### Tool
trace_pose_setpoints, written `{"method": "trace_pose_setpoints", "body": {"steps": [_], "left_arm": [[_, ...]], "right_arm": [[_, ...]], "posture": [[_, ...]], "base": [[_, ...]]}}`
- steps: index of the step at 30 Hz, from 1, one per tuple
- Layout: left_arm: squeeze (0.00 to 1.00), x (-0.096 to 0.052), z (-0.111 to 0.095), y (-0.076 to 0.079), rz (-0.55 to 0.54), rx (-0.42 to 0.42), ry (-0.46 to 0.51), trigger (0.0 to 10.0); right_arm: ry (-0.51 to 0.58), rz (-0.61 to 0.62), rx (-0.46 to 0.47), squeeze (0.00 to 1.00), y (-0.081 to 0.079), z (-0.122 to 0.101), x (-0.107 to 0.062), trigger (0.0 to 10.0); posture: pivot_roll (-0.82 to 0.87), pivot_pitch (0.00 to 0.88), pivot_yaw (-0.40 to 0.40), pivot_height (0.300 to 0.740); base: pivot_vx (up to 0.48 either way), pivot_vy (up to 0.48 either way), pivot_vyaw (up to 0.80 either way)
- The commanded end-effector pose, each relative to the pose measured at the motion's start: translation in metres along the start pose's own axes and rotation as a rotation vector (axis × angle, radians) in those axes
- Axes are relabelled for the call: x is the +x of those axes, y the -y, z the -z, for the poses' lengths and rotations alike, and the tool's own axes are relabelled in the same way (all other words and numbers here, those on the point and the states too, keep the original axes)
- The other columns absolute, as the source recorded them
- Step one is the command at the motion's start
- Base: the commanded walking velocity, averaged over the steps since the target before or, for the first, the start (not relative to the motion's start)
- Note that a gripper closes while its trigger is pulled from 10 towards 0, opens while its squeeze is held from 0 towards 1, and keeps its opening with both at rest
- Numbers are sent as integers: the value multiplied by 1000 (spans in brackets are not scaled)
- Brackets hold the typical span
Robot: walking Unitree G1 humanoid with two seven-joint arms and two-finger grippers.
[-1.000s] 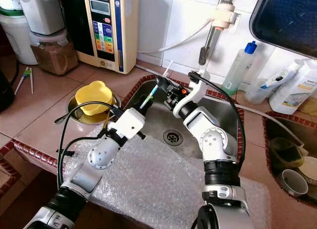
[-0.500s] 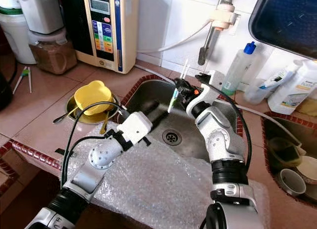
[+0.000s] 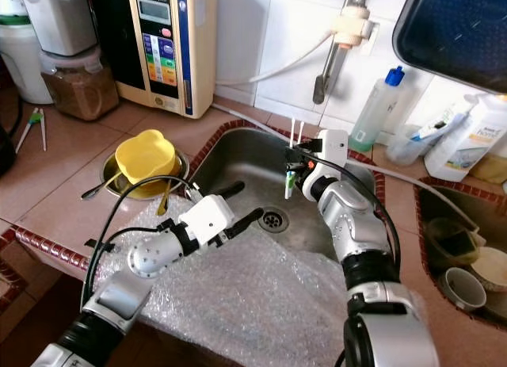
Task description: Kitchen organization
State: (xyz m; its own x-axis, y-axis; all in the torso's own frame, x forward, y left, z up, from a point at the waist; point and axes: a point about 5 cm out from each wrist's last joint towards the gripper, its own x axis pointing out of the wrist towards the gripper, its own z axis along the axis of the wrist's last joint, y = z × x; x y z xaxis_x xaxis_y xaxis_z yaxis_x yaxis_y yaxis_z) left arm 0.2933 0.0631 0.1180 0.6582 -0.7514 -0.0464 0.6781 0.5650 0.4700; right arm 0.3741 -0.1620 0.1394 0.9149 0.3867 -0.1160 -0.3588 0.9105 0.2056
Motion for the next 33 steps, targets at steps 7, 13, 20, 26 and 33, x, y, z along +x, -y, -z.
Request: {"method": "trace_pose_setpoints", "body": {"steps": [7,13,20,26,33], "left_arm": [[1000,-3,-4,-4,-13,12,4,10000],[1000,-4,-3,-9,-31,34,-9,10000],[1000,-3,-1,-27,-160,68,-36,10000],[1000,0,-3,-48,-295,82,-42,10000],[1000,2,-5,-72,-421,90,-67,10000]], "right_arm": [[-34,-33,-43,1000,0,7,1,10000],[-54,-26,-65,1000,1,16,-1,10000],[-110,-164,-105,1000,-12,23,-5,10000],[-134,-345,-264,1000,-36,34,-14,10000],[-77,-478,-337,1000,-63,33,-25,10000]], "posture": [[54,0,-104,740],[48,0,-102,740],[43,0,-99,740],[41,0,-96,740],[48,0,-103,740]], "base": [[0,0,0],[0,0,0],[0,0,0],[0,0,0],[0,0,0]]}}
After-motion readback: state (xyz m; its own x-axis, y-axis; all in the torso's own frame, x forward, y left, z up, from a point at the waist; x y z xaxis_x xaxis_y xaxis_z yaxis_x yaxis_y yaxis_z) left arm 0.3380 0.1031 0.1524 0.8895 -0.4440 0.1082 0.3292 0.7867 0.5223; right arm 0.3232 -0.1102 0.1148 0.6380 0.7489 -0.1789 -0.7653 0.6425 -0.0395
